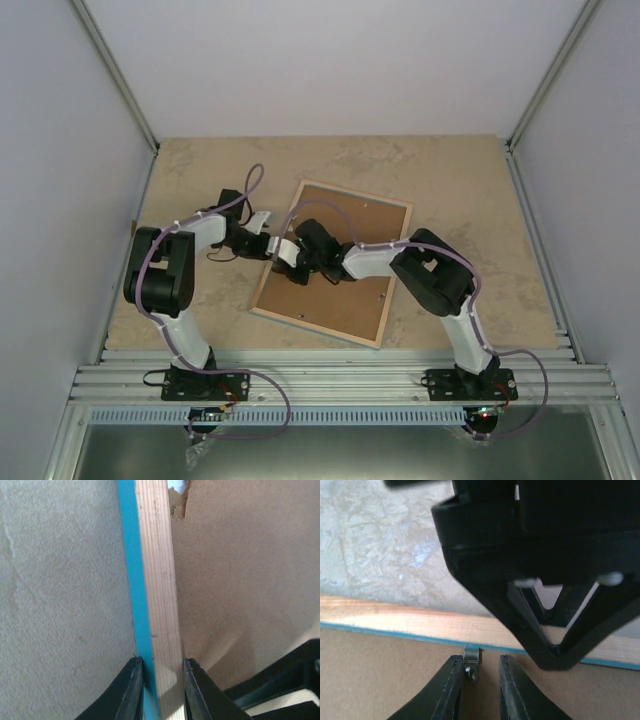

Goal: Put the photo into the frame

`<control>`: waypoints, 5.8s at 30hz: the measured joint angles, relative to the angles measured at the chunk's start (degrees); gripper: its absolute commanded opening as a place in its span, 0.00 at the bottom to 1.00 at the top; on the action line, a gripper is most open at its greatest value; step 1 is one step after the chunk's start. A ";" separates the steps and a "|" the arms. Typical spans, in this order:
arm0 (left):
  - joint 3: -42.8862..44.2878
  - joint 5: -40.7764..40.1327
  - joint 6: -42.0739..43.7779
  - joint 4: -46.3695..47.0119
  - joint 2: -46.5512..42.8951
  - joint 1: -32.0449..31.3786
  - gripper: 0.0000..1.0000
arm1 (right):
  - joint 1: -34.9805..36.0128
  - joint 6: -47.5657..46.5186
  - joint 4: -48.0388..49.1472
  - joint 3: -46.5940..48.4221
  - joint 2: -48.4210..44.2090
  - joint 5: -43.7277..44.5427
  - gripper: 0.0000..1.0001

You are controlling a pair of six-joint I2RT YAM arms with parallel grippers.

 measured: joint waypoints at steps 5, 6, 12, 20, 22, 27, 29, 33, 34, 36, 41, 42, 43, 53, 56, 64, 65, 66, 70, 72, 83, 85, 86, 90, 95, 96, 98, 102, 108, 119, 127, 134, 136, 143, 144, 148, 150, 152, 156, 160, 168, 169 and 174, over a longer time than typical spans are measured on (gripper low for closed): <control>-0.02 0.20 0.83 -0.35 -0.09 -0.04 0.03 | -2.36 -1.25 -4.55 -2.45 -3.50 -3.15 0.34; -0.02 0.11 1.18 -0.70 -0.22 -0.13 0.03 | -3.06 -1.70 -6.01 -3.26 -4.72 -3.91 0.35; -0.17 -0.35 4.07 -3.43 -0.92 -1.42 0.37 | -9.05 -5.42 -13.73 -4.39 -11.82 -8.57 0.40; 0.83 1.75 4.46 -6.71 -1.46 -2.29 0.39 | -17.27 -8.87 -18.99 1.92 -10.25 -8.50 0.37; 1.95 1.86 3.93 -6.21 -1.46 -2.23 0.37 | -17.86 -9.27 -19.32 4.79 -7.74 -7.34 0.35; 5.09 1.86 2.56 -3.82 -0.31 -2.23 0.33 | -17.97 -9.46 -20.55 10.05 -2.25 -5.05 0.31; 5.40 1.81 1.88 -2.47 0.52 -2.23 0.31 | -17.92 -9.07 -20.74 11.85 -0.15 -4.42 0.32; 5.35 1.18 1.22 -1.64 1.75 -2.23 0.26 | -17.55 -8.15 -21.16 14.71 2.97 -3.04 0.32; 5.29 0.96 1.22 -1.42 1.95 -2.23 0.26 | -17.40 -8.11 -21.16 15.39 3.63 -2.56 0.32; 4.90 0.74 1.05 -0.96 2.19 -2.23 0.24 | -16.96 -8.09 -21.09 16.24 4.61 -1.99 0.32; 4.50 1.18 0.92 -0.52 2.49 -2.23 0.20 | -15.82 -8.72 -20.94 19.34 6.73 -1.60 0.31; 4.50 1.27 0.94 -0.52 2.49 -2.23 0.20 | -15.69 -8.98 -20.90 19.56 6.93 -1.66 0.30; 4.50 1.40 0.98 -0.50 2.51 -2.23 0.19 | -15.58 -9.49 -21.03 19.98 7.15 -1.95 0.30; 4.50 1.99 1.07 -0.46 2.62 -2.08 0.17 | -15.69 -14.82 -24.13 22.97 8.85 -5.92 0.25; 4.33 2.25 1.07 -0.22 2.64 -1.95 0.16 | -15.69 -15.65 -25.00 24.11 9.66 -6.78 0.20; 4.09 2.23 0.90 1.57 2.62 -1.42 0.08 | -15.63 -14.27 -26.71 27.56 11.74 -6.05 0.01; 3.98 2.25 0.87 1.92 2.58 -1.33 0.06 | -15.63 -13.86 -26.64 27.56 11.74 -5.75 0.01; 3.91 2.27 0.83 2.27 2.56 -1.22 0.04 | -15.63 -13.33 -26.43 27.56 11.72 -5.27 0.01; 3.10 2.12 0.72 4.31 2.10 -1.11 0.00 | -15.74 -10.54 -25.68 27.54 11.72 -3.96 0.01; 2.69 2.21 0.68 5.20 2.01 -1.18 0.00 | -15.80 -8.72 -25.49 27.54 11.74 -3.67 0.01; 1.77 2.58 0.35 6.14 1.60 -1.66 0.25 | -16.65 -3.43 -25.31 27.08 11.50 -6.88 0.29; 1.66 2.73 0.13 5.40 1.60 -2.21 0.33 | -17.16 -3.32 -26.16 26.43 10.82 -7.56 0.32; 1.66 2.60 0.33 4.81 1.60 -2.45 0.37 | -17.66 -3.23 -26.99 25.79 10.21 -7.89 0.33; 2.38 1.60 0.02 2.73 1.60 -2.95 0.45 | -20.72 -2.54 -30.47 22.95 6.08 -7.32 0.48; 4.98 -0.24 0.02 2.91 1.60 -2.89 0.47 | -26.43 -2.21 -33.18 19.32 -0.42 -5.07 0.61; 5.51 -0.63 0.00 2.97 1.60 -2.91 0.47 | -27.76 -2.16 -33.70 18.82 -1.55 -4.31 0.64; 6.25 -1.25 0.02 3.17 1.60 -2.91 0.48 | -30.10 -2.21 -34.51 18.34 -2.78 -2.51 0.66; 6.47 -2.05 0.02 3.50 1.73 -2.91 0.48 | -34.18 -2.03 -36.28 18.56 -2.43 0.04 0.69; 6.51 -3.34 0.02 3.52 3.08 -2.91 0.49 | -37.03 -0.57 -41.48 23.89 3.48 0.00 0.71; 7.28 -4.37 0.09 3.19 4.57 -2.86 0.36 | -37.38 0.13 -44.72 27.41 7.41 -1.27 0.58; 10.56 -4.24 0.28 2.82 7.04 -1.81 0.23 | -38.25 -4.74 -45.40 27.28 7.41 -2.93 0.53; 13.03 -7.19 1.01 2.47 9.51 -1.01 0.15 | -40.30 -10.08 -47.80 27.61 7.39 -4.33 0.55; 13.53 -7.76 1.07 2.21 9.84 -1.01 0.14 | -40.72 -11.26 -48.96 27.98 7.41 -4.37 0.57; 14.64 -7.15 1.60 1.36 10.10 -1.07 0.37 | -42.29 -14.36 -54.95 32.15 9.29 -5.84 0.64; 14.64 -6.75 1.49 1.31 9.97 -1.07 0.40 | -42.49 -14.49 -55.87 32.94 9.73 -6.32 0.64; 14.64 -5.07 1.55 0.85 9.66 -1.27 0.48 | -42.84 -14.51 -58.58 34.56 10.43 -7.26 0.65; 14.64 -4.46 1.49 0.68 9.42 -1.79 0.51 | -42.88 -14.51 -59.84 34.99 10.58 -7.43 0.66; 14.67 -3.91 1.49 0.68 9.20 -2.89 0.53 | -42.88 -14.53 -61.00 35.34 10.60 -7.41 0.70; 15.04 -3.04 1.27 0.66 9.16 -5.01 0.55 | -42.88 -14.64 -63.06 36.46 10.62 -7.67 0.72; 15.82 -2.84 1.29 0.68 9.25 -5.84 0.54 | -42.86 -14.45 -63.82 37.35 10.62 -7.48 0.68; 16.63 -4.44 1.70 0.72 10.58 -7.04 0.47 | -42.80 -15.15 -63.63 36.54 10.93 -3.56 0.61; 16.63 -4.74 1.79 0.76 10.80 -7.17 0.45 | -42.80 -15.26 -63.45 36.20 10.78 -3.67 0.59; 16.61 -5.16 1.77 0.98 11.26 -7.67 0.30 | -42.47 -16.35 -61.99 34.12 9.60 -3.50 0.45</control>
